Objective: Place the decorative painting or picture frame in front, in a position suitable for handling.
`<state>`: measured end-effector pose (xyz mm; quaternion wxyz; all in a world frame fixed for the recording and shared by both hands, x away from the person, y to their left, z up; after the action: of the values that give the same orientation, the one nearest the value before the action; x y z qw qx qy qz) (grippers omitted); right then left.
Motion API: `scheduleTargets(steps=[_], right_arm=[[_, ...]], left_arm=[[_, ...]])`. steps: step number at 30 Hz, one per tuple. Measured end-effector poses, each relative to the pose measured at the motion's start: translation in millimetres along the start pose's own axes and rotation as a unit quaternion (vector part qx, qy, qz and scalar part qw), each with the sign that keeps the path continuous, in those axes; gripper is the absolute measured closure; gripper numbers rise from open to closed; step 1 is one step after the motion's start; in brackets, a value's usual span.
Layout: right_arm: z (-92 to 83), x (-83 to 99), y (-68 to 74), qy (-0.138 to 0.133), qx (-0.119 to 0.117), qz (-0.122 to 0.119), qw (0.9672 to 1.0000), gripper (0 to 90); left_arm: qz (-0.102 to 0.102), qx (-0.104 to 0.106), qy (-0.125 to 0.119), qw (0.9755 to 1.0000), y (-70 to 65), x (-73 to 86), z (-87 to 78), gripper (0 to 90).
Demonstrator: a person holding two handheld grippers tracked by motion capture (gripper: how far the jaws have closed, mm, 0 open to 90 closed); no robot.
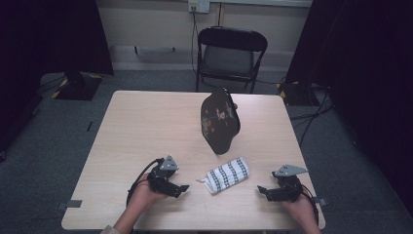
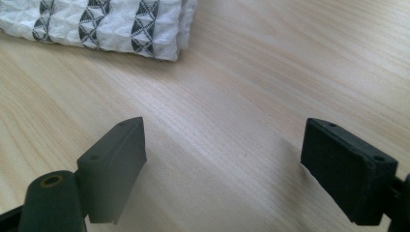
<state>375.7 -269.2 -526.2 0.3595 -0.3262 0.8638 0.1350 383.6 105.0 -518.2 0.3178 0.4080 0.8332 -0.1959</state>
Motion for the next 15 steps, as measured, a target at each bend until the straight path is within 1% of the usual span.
scheduleTargets(steps=[2,5,7,8,11,12,13,14,15], right_arm=[[-0.1,0.1,-0.1,0.001,0.001,-0.001,1.0000,15.4],[-0.4,0.7,-0.6,0.001,-0.004,0.001,1.0000,13.8],[-0.6,0.9,-0.9,0.002,-0.002,0.002,1.0000,14.1],[-0.8,0.6,-1.4,0.001,-0.002,0.004,1.0000,13.9],[-1.0,0.0,-1.8,-0.001,-0.002,0.004,1.0000,14.2],[-1.4,-0.1,-1.8,0.000,-0.001,0.004,1.0000,14.5],[-2.4,-0.9,-1.8,0.000,-0.001,0.006,1.0000,16.3],[-2.9,-1.2,-1.7,-0.003,-0.003,0.008,1.0000,16.3],[-3.3,-1.1,-1.9,-0.003,-0.003,0.010,0.9999,16.4]], left_arm=[[-0.005,0.006,0.001,1.0000,-0.8,-0.8,0.7,16.7],[-0.005,0.008,0.002,1.0000,-2.2,-1.7,1.5,16.4],[-0.005,0.005,0.000,1.0000,-3.1,-3.1,2.5,16.3],[-0.006,-0.001,0.001,1.0000,-3.7,-4.2,4.2,16.3],[-0.006,-0.001,-0.001,1.0000,-5.1,-5.7,5.3,16.6],[-0.002,0.000,0.003,1.0000,-6.6,-7.4,5.6,16.6],[0.001,0.000,0.000,1.0000,-7.5,-8.7,6.1,18.6],[0.006,0.008,-0.003,1.0000,-10.9,-13.5,7.0,20.6],[0.006,0.008,-0.003,1.0000,-10.9,-13.5,7.0,22.0]])
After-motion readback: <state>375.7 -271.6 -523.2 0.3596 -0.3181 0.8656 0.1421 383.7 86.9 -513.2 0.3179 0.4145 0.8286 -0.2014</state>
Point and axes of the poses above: each handheld gripper's, and its own axes: z roughly forward along the jaws, x roughly out of its underside, y roughly to its left, the point moved 5 cm from there along z, roughly forward along the jaws, and after that the axes turned 1 degree about -x, right-handed, at the moved point
